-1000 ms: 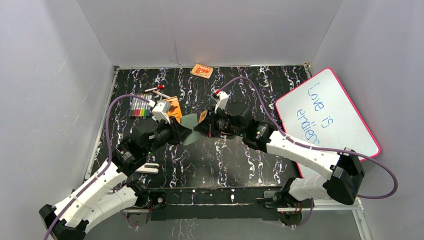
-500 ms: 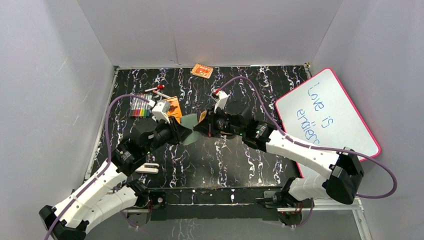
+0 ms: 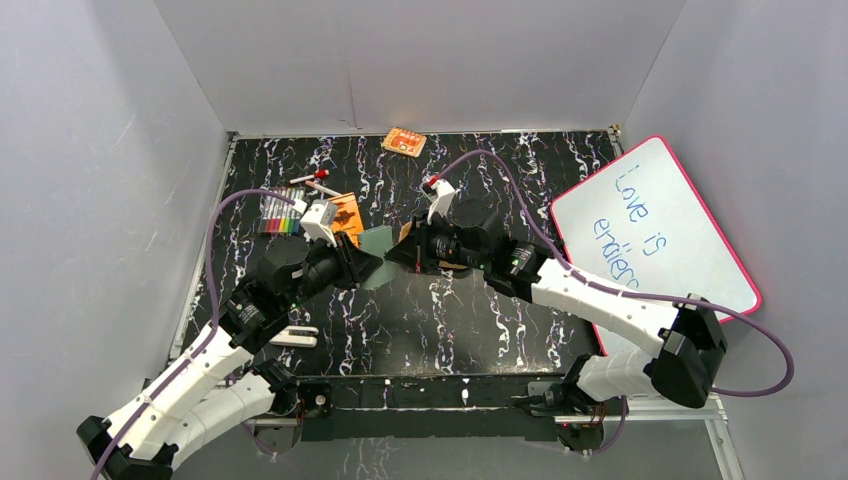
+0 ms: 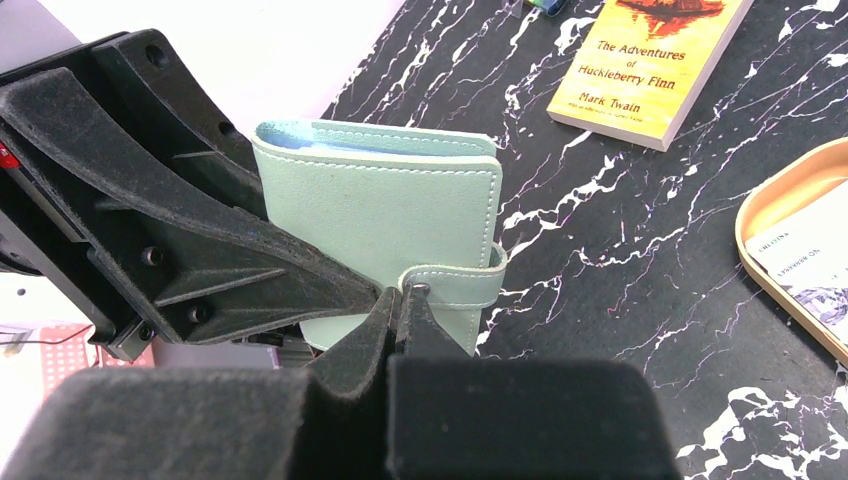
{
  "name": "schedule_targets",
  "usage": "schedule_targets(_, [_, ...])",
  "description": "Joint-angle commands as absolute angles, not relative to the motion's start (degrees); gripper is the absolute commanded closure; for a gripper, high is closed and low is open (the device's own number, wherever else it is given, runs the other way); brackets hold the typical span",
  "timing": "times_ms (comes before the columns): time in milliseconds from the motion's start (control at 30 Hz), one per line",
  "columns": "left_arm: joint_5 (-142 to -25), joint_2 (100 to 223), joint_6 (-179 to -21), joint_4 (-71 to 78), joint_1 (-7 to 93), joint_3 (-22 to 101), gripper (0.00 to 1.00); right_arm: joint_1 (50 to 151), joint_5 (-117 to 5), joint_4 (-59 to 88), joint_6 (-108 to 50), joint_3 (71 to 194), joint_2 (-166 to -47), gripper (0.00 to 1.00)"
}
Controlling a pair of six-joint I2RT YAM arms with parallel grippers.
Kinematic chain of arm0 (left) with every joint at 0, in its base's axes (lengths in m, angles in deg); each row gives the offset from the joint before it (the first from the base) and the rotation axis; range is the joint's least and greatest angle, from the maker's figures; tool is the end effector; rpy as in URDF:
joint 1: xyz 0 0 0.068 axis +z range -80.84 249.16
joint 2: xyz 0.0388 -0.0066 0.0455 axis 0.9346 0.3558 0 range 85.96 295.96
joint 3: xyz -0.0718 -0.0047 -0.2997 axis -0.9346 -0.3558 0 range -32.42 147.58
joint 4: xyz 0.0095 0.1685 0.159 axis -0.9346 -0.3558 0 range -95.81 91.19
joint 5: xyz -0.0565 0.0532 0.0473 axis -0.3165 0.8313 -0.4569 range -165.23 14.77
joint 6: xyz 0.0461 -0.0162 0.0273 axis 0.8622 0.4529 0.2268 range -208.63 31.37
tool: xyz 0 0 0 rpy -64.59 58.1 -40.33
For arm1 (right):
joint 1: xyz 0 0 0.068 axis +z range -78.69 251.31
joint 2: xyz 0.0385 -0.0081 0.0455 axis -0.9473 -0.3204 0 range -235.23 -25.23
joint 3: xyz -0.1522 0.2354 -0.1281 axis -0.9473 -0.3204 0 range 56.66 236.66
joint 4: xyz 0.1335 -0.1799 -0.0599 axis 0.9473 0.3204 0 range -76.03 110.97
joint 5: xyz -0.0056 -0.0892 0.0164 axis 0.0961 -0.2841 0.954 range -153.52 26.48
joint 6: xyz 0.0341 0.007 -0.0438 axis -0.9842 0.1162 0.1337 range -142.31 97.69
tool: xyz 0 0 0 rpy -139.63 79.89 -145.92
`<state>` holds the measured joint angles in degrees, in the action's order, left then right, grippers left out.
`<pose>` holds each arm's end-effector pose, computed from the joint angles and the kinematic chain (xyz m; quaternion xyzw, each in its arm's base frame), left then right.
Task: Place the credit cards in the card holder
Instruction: Close the card holder.
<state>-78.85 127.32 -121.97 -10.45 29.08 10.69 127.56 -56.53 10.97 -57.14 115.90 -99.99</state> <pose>0.0876 -0.0768 0.3591 0.0653 0.7626 -0.4039 0.5011 0.1472 0.2288 0.3798 -0.1821 0.7579 0.4792 0.4036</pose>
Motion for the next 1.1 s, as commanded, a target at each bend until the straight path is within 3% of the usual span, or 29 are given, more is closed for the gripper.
schedule_targets(0, [-92.17,125.51,-123.26,-1.2,27.53,12.22,1.0,127.64,-56.49,6.42,-57.72,118.87,-101.51,1.0])
schedule_targets(1067, [-97.87,126.14,-124.91,3.3,27.53,11.96,1.0,127.65,-54.13,5.19,-58.96,120.38,-104.04,1.0])
